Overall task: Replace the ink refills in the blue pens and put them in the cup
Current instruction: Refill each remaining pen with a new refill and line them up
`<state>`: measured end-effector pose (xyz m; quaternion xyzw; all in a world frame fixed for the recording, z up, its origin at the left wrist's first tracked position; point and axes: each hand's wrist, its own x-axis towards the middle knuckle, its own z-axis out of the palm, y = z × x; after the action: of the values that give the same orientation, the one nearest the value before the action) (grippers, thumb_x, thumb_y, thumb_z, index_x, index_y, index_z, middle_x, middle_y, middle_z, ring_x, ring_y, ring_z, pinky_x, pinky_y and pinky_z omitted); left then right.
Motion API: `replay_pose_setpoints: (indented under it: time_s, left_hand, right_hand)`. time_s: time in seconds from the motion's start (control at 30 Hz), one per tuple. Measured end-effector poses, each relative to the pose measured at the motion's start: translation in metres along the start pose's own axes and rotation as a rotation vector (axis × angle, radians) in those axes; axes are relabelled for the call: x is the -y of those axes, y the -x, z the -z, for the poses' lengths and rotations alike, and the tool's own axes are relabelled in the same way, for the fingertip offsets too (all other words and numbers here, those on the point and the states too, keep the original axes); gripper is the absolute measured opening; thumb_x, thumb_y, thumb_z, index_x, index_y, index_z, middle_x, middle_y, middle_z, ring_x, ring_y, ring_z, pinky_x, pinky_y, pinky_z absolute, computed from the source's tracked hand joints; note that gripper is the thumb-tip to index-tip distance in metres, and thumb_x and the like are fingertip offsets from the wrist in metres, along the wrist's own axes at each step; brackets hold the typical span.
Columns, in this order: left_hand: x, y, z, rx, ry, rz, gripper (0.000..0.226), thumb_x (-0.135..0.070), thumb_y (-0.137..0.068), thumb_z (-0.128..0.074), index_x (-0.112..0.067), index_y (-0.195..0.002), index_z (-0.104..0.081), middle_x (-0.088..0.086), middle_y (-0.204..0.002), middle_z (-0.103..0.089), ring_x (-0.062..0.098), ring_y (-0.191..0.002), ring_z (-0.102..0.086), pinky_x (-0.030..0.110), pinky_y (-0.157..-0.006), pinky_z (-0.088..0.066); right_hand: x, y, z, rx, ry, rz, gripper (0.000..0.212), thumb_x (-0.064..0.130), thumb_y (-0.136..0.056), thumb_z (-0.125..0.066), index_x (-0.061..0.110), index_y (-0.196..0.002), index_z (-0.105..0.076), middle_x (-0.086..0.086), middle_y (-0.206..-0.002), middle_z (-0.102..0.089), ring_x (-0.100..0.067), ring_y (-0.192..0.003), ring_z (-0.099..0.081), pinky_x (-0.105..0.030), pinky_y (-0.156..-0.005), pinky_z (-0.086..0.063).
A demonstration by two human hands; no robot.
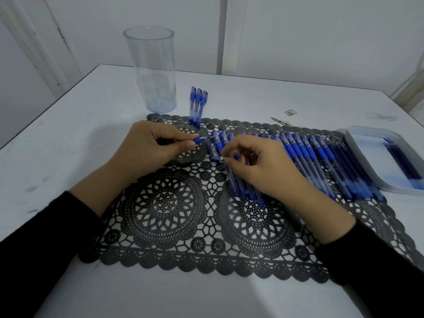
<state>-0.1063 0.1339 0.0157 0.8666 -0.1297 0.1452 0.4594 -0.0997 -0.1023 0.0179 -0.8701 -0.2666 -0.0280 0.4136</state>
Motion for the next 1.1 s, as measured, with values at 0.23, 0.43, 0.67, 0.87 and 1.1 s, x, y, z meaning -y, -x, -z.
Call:
replay_pose_setpoints:
  time_s: [0.23, 0.43, 0.67, 0.87, 1.1]
  left_hand:
    - [0.002, 0.000, -0.002, -0.007, -0.018, -0.009, 0.023, -0.023, -0.079, -0.079, -0.028, -0.101, -0.076, -0.019, -0.086, -0.074, -0.003, -0.079, -0.068, 0.007, -0.074, -0.047]
    - [0.001, 0.001, -0.005, -0.006, -0.013, -0.029, 0.023, -0.024, -0.079, -0.078, -0.027, -0.102, -0.076, -0.023, -0.081, -0.072, -0.007, -0.076, -0.066, 0.005, -0.072, -0.044]
    - [-0.001, 0.003, -0.009, 0.022, -0.020, -0.042, 0.025, -0.022, -0.079, -0.079, -0.024, -0.104, -0.076, -0.016, -0.089, -0.074, -0.001, -0.081, -0.069, 0.008, -0.075, -0.048]
    - [-0.004, 0.004, -0.012, -0.001, 0.024, -0.051, 0.029, -0.030, -0.076, -0.076, -0.022, -0.104, -0.077, -0.016, -0.085, -0.074, -0.001, -0.076, -0.068, 0.008, -0.071, -0.046]
    - [-0.002, 0.004, -0.013, 0.000, 0.021, -0.082, 0.027, -0.025, -0.079, -0.077, -0.019, -0.105, -0.077, -0.011, -0.090, -0.076, 0.001, -0.081, -0.070, 0.010, -0.075, -0.049]
  right_hand:
    - [0.002, -0.002, -0.011, 0.035, 0.261, 0.135, 0.008, 0.011, -0.085, -0.071, 0.017, -0.092, -0.073, 0.005, -0.091, -0.065, -0.006, -0.086, -0.050, -0.003, -0.078, -0.032]
    - [-0.002, -0.003, -0.008, 0.004, 0.214, 0.079, 0.010, 0.015, -0.087, -0.069, 0.020, -0.094, -0.074, 0.007, -0.091, -0.057, 0.006, -0.078, -0.046, -0.001, -0.069, -0.031]
    - [-0.004, -0.001, 0.003, -0.133, 0.107, 0.062, 0.013, 0.015, -0.087, -0.070, 0.021, -0.098, -0.073, 0.020, -0.084, -0.061, 0.006, -0.071, -0.051, -0.004, -0.064, -0.037]
    - [0.002, -0.001, -0.007, -0.226, 0.063, 0.111, 0.010, 0.023, -0.086, -0.074, 0.019, -0.092, -0.068, 0.013, -0.083, -0.063, 0.001, -0.070, -0.050, -0.007, -0.062, -0.037]
    - [0.002, -0.001, -0.006, -0.303, 0.078, 0.123, 0.017, 0.024, -0.084, -0.077, 0.016, -0.089, -0.063, 0.007, -0.081, -0.060, -0.007, -0.074, -0.050, -0.009, -0.065, -0.035]
